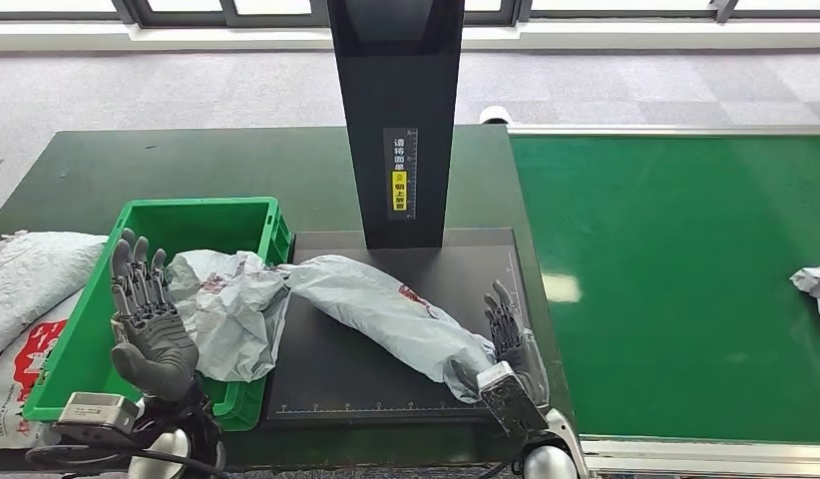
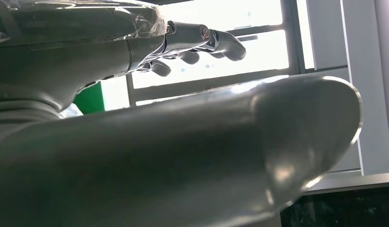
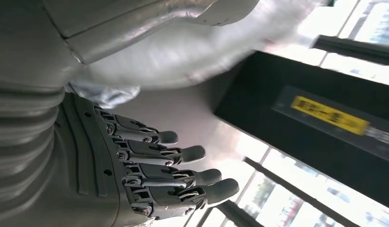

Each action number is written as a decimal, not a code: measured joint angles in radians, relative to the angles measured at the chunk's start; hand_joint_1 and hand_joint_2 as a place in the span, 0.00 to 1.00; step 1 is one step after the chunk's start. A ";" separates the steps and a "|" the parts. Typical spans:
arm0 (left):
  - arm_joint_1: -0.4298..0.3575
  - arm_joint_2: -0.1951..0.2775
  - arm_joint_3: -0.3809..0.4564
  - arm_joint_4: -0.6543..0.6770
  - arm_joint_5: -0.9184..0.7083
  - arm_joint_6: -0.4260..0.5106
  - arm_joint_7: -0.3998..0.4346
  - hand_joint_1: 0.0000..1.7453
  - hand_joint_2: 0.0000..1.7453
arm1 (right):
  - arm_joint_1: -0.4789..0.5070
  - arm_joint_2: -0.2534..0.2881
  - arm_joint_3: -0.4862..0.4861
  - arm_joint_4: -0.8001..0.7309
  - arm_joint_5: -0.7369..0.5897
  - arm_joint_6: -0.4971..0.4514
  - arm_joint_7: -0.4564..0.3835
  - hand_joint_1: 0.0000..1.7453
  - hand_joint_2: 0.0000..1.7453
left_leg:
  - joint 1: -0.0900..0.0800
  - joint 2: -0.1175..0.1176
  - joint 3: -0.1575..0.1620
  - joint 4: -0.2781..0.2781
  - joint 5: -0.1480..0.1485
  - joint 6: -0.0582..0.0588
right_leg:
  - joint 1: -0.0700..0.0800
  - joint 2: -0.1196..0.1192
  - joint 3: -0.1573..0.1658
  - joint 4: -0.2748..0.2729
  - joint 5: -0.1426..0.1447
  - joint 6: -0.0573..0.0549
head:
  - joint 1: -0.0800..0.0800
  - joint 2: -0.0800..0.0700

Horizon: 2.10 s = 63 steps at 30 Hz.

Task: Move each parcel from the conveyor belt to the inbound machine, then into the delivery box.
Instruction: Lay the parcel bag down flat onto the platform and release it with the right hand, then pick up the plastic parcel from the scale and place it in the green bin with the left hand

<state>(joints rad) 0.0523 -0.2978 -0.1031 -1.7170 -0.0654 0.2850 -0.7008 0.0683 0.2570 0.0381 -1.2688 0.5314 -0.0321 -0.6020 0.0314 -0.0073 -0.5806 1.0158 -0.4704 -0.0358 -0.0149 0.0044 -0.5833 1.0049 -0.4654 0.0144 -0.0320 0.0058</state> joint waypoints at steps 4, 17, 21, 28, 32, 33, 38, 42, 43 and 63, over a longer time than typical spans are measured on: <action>0.002 0.007 -0.001 -0.001 -0.014 0.006 0.000 0.00 0.00 | 0.071 -0.012 0.021 -0.180 -0.079 0.077 -0.030 0.00 1.00 | 0.000 0.000 0.000 0.000 0.000 0.000 | 0.000 0.000 0.000 0.000 0.000 0.000 | 0.000 0.000; 0.014 0.018 -0.001 -0.014 -0.029 0.006 0.000 0.00 0.00 | 0.148 -0.027 0.047 -0.413 -0.095 0.102 -0.036 0.00 1.00 | 0.000 0.000 0.000 0.000 -0.001 0.000 | 0.000 0.000 0.001 0.000 0.000 0.000 | 0.000 0.000; 0.014 0.019 -0.001 -0.014 -0.029 0.006 0.000 0.00 0.00 | 0.152 -0.029 0.047 -0.425 -0.095 0.102 -0.036 0.00 1.00 | 0.000 0.000 0.000 0.000 -0.001 0.000 | 0.000 0.000 0.001 0.000 0.000 0.000 | 0.000 0.000; 0.014 0.020 -0.001 -0.014 -0.029 0.006 0.000 0.00 0.00 | 0.155 -0.033 0.047 -0.433 -0.095 0.102 -0.036 0.00 1.00 | 0.000 0.000 0.000 0.000 -0.001 0.000 | 0.000 0.000 0.000 0.000 -0.001 0.000 | 0.000 0.000; 0.014 0.020 -0.001 -0.014 -0.037 0.009 0.000 0.00 0.00 | 0.154 -0.034 0.048 -0.436 -0.100 0.101 -0.051 0.00 1.00 | 0.000 0.000 0.000 0.000 -0.001 0.000 | 0.000 0.000 0.001 0.000 -0.001 0.000 | 0.000 0.000; 0.015 0.021 -0.001 -0.014 -0.043 0.011 0.000 0.00 0.00 | 0.154 -0.035 0.048 -0.437 -0.104 0.101 -0.060 0.00 1.00 | 0.000 0.000 0.000 0.000 -0.001 0.000 | 0.000 0.000 0.001 0.000 -0.001 0.000 | 0.000 0.000; 0.023 0.022 -0.001 -0.016 -0.064 0.024 0.000 0.00 0.00 | 0.145 -0.035 0.048 -0.449 -0.115 0.100 -0.086 0.00 1.00 | 0.000 0.000 0.000 0.000 -0.001 0.000 | 0.000 0.000 0.001 0.000 0.000 0.000 | 0.000 0.000; 0.023 0.022 -0.001 -0.017 -0.064 0.025 0.000 0.00 0.00 | 0.144 -0.035 0.048 -0.449 -0.115 0.100 -0.087 0.00 1.00 | 0.000 0.000 0.000 0.000 -0.001 0.000 | 0.000 0.000 0.001 0.000 0.000 0.000 | 0.000 0.000; 0.023 0.022 -0.001 -0.017 -0.064 0.025 0.000 0.00 0.00 | 0.144 -0.035 0.048 -0.449 -0.115 0.100 -0.087 0.00 1.00 | 0.000 0.000 0.000 0.000 -0.001 0.000 | 0.000 0.000 0.001 0.000 0.000 0.000 | 0.000 0.000; -0.016 0.073 -0.223 0.191 -0.670 -0.163 0.069 0.00 1.00 | 0.056 -0.076 0.048 -0.491 -0.277 0.110 -0.101 0.00 1.00 | 0.000 0.003 0.001 0.000 -0.001 0.001 | 0.000 0.002 0.000 0.000 0.001 0.000 | 0.000 0.000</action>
<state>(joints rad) 0.0368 -0.2250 -0.3264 -1.5265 -0.7350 0.1217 -0.6321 0.1244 0.1813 0.0866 -1.7601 0.2543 0.0775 -0.7031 0.0314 -0.0046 -0.5792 1.0160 -0.4711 -0.0351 -0.0149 0.0065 -0.5830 1.0047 -0.4642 0.0143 -0.0320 0.0058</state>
